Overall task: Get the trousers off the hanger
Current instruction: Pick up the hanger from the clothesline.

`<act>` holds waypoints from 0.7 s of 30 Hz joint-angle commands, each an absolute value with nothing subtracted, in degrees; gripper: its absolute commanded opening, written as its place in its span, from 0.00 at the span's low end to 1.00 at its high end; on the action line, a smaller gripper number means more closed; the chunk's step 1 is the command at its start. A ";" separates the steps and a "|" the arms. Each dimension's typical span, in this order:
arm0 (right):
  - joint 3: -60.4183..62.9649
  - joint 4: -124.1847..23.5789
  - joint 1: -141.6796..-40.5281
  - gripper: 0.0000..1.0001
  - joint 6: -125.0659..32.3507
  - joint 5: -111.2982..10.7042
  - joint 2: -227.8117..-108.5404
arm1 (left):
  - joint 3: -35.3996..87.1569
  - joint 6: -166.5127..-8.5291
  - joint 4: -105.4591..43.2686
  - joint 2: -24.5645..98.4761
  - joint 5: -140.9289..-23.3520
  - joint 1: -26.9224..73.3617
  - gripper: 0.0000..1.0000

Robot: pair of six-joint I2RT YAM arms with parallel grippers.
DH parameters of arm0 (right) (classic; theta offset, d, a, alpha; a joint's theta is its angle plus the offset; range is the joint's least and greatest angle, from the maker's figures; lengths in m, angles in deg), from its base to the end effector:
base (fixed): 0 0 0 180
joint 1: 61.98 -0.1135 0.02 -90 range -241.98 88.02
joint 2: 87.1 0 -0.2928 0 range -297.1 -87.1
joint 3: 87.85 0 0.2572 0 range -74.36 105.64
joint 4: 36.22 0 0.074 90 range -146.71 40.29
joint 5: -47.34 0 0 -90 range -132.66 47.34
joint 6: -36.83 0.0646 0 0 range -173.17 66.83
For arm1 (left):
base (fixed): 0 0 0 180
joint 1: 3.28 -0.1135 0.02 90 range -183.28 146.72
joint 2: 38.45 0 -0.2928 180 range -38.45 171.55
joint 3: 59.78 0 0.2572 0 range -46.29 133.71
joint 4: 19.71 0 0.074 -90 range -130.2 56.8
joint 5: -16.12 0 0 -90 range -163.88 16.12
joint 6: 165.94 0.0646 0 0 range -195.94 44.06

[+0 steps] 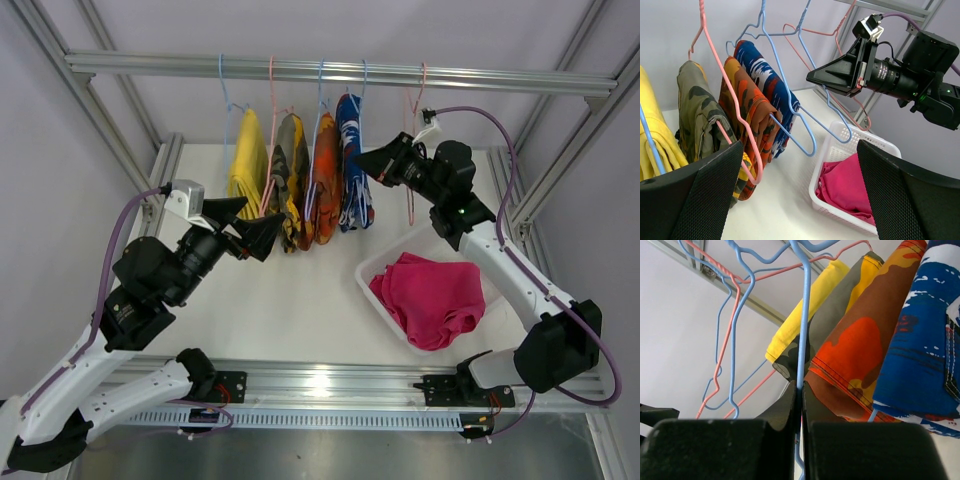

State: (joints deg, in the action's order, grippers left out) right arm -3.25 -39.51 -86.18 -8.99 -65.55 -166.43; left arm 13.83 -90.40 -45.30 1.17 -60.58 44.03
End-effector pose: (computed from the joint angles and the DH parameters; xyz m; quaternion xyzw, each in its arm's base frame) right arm 0.3138 0.1686 0.4295 -0.0224 0.6954 0.5102 0.5056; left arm 0.1080 -0.0951 0.4640 0.0994 0.6473 -0.3210 0.6841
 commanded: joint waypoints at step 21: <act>4.39 -29.06 -89.66 0.00 -10.63 -57.52 -160.14 | 14.27 -89.39 -43.92 0.92 -62.10 43.48 0.99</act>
